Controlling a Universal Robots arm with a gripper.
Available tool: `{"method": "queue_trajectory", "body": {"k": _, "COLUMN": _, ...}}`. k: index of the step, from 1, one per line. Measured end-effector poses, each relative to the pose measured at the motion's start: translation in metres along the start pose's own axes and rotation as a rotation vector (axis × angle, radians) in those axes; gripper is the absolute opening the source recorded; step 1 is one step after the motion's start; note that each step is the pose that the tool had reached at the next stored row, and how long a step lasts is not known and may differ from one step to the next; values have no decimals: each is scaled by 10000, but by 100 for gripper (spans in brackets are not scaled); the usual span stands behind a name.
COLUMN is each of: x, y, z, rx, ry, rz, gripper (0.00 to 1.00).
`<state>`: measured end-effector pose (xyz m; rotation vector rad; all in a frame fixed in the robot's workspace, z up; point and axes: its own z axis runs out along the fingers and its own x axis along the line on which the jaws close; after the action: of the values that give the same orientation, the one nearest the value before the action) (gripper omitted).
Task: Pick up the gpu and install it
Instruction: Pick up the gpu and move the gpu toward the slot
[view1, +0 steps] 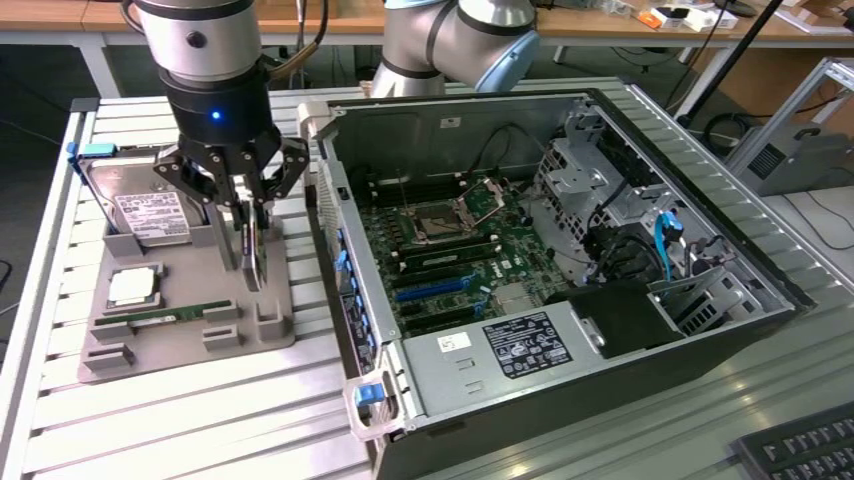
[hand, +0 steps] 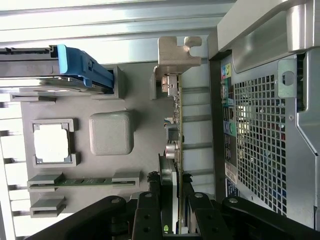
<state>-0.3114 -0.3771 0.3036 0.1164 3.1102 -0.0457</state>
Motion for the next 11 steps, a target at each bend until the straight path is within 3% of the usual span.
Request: {"method": "queue_trajectory", "body": {"k": 11, "x": -1, "y": -1, "z": -34, "rx": -1, "ry": 1, "rz": 0, "gripper": 27}}
